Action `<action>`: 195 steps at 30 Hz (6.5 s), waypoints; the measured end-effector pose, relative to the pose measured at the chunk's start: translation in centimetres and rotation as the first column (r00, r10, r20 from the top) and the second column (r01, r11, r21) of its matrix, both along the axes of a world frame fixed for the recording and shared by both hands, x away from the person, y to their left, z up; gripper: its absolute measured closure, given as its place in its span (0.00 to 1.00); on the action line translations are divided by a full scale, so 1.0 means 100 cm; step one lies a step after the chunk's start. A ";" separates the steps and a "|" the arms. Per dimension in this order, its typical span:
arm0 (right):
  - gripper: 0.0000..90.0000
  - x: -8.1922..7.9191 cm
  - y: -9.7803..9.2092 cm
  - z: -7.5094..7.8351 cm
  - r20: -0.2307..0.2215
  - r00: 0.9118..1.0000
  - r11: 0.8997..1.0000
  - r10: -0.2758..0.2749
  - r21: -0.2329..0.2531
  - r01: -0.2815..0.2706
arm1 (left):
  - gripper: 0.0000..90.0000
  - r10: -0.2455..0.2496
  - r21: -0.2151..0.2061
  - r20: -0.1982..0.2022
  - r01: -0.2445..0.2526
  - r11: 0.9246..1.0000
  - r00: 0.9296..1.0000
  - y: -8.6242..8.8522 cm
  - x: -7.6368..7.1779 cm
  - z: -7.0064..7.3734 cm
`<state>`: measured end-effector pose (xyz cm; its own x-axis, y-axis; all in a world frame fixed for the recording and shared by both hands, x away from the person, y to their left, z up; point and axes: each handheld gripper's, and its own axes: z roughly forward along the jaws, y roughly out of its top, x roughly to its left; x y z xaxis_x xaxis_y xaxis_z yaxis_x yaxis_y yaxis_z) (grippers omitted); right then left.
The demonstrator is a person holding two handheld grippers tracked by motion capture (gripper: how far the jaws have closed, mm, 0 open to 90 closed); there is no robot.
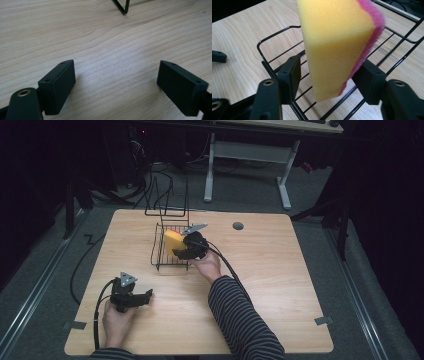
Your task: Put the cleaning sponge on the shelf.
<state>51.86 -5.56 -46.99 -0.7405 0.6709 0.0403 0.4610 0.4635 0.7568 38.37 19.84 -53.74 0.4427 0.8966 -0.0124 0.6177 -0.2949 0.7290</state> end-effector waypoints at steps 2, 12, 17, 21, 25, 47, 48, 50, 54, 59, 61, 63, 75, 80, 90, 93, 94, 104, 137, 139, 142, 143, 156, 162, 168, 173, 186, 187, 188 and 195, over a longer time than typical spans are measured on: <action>0.39 0.000 -0.001 0.001 -0.003 1.000 1.000 -0.004 0.007 0.004 | 0.18 0.000 0.000 0.000 0.000 1.000 1.000 0.000 0.000 0.000; 0.30 -0.003 -0.012 0.005 -0.010 1.000 1.000 -0.002 0.029 0.003 | 0.18 0.000 -0.001 -0.001 0.000 1.000 1.000 0.000 0.000 0.000; 0.28 -0.007 -0.020 0.007 -0.010 1.000 0.999 -0.008 0.054 0.008 | 0.18 0.000 -0.002 -0.002 0.000 1.000 1.000 0.000 0.000 0.000; 0.27 -0.010 -0.025 0.008 -0.009 1.000 0.998 -0.006 0.062 0.006 | 0.18 0.001 -0.002 -0.001 -0.001 1.000 1.000 0.000 0.000 0.000; 0.27 -0.014 -0.029 0.009 -0.004 1.000 0.997 -0.002 0.071 0.002 | 0.18 0.001 -0.002 -0.001 -0.001 1.000 1.000 0.000 0.000 0.000; 0.28 -0.034 -0.066 0.028 0.026 0.999 0.990 -0.027 0.142 0.023 | 0.18 0.001 -0.002 -0.001 -0.001 1.000 1.000 0.000 0.000 0.000; 0.28 -0.035 -0.068 0.029 0.034 0.999 0.989 -0.025 0.143 0.020 | 0.18 0.002 -0.003 -0.001 -0.002 1.000 1.000 0.000 0.000 0.000; 0.29 -0.037 -0.071 0.031 0.035 0.999 0.988 -0.034 0.149 0.028 | 0.18 0.002 -0.002 -0.001 -0.002 1.000 1.000 0.000 0.000 0.000; 0.29 -0.039 -0.079 0.036 0.045 0.998 0.987 -0.039 0.157 0.032 | 0.18 0.002 -0.002 -0.001 -0.002 1.000 1.000 0.000 0.000 0.000; 0.31 -0.042 -0.090 0.039 0.048 0.997 0.984 -0.059 0.171 0.049 | 0.18 0.001 -0.002 -0.001 -0.001 1.000 1.000 0.000 0.000 0.000; 0.31 -0.044 -0.095 0.040 0.045 0.997 0.983 -0.066 0.173 0.057 | 0.18 0.002 -0.003 -0.001 -0.002 1.000 1.000 0.000 0.000 0.000; 0.31 -0.046 -0.100 0.041 0.046 0.996 0.982 -0.072 0.178 0.063 | 0.18 0.001 -0.002 -0.001 -0.001 1.000 1.000 0.000 0.000 0.000; 0.32 -0.057 -0.127 0.054 0.072 0.992 0.977 -0.108 0.191 0.093 | 0.18 0.001 -0.002 -0.001 -0.001 1.000 1.000 0.000 0.000 0.000; 0.33 -0.062 -0.136 0.059 0.082 0.989 0.974 -0.126 0.199 0.107 | 0.18 0.001 -0.002 -0.001 -0.001 1.000 1.000 0.000 0.000 0.000; 0.35 -0.074 -0.160 0.065 0.091 0.983 0.958 -0.162 0.254 0.135 | 0.18 0.001 -0.002 -0.001 -0.001 1.000 1.000 0.000 0.000 0.000; 0.35 -0.078 -0.165 0.066 0.090 0.982 0.959 -0.167 0.247 0.140 | 0.18 0.001 -0.003 -0.001 -0.001 1.000 1.000 0.000 0.000 0.000; 0.35 -0.079 -0.167 0.067 0.095 0.981 0.959 -0.168 0.248 0.140 | 0.18 0.001 -0.003 -0.001 -0.001 1.000 1.000 0.000 0.000 0.000; 0.35 -0.093 -0.180 0.075 0.106 0.976 0.953 -0.188 0.261 0.155 | 0.18 0.001 -0.003 -0.001 -0.001 1.000 1.000 0.000 0.000 0.000; 0.37 -0.145 -0.229 0.071 0.125 0.948 0.927 -0.291 0.280 0.248 | 0.18 0.001 -0.003 -0.001 -0.001 1.000 1.000 0.000 0.000 0.000; 0.37 -0.148 -0.233 0.069 0.122 0.946 0.926 -0.302 0.273 0.260 | 0.18 0.001 -0.003 -0.001 -0.001 1.000 1.000 0.000 0.000 0.000; 0.37 -0.155 -0.239 0.066 0.121 0.941 0.918 -0.315 0.289 0.270 | 0.18 0.001 -0.003 -0.001 -0.001 1.000 1.000 0.000 0.000 0.000; 0.37 -0.157 -0.241 0.065 0.120 0.940 0.917 -0.320 0.288 0.275 | 0.18 0.001 -0.003 -0.001 -0.001 1.000 1.000 0.000 0.000 0.000; 0.38 -0.170 -0.253 0.045 0.105 0.928 0.908 -0.359 0.271 0.320 | 0.18 0.001 -0.003 -0.001 -0.001 1.000 1.000 0.000 0.000 0.000; 0.38 -0.173 -0.256 0.033 0.091 0.925 0.904 -0.368 0.267 0.333 | 0.18 0.001 -0.003 -0.001 -0.001 1.000 1.000 0.000 0.000 0.000; 0.38 -0.175 -0.258 0.019 0.066 0.921 0.897 -0.385 0.262 0.356 | 0.18 0.001 -0.003 -0.001 -0.001 1.000 1.000 0.000 0.000 0.000; 0.38 -0.177 -0.260 0.008 0.052 0.918 0.892 -0.394 0.261 0.369 | 0.18 0.001 -0.003 -0.001 -0.001 1.000 1.000 0.000 0.000 0.000; 0.39 -0.174 -0.259 -0.025 -0.002 0.908 0.887 -0.418 0.215 0.409 | 0.18 0.001 -0.002 -0.002 -0.001 1.000 1.000 0.000 0.000 0.000; 0.39 -0.174 -0.259 -0.025 -0.002 0.908 0.887 -0.418 0.215 0.409 | 0.18 0.001 -0.002 -0.002 -0.001 1.000 1.000 0.000 0.000 0.000; 0.39 -0.173 -0.259 -0.031 -0.009 0.907 0.887 -0.422 0.203 0.415 | 0.18 0.001 -0.003 -0.001 -0.001 1.000 1.000 0.000 0.000 0.000; 0.39 -0.170 -0.255 -0.048 -0.015 0.902 0.895 -0.432 0.117 0.431 | 0.18 0.001 -0.003 -0.001 -0.001 1.000 1.000 0.000 0.000 0.000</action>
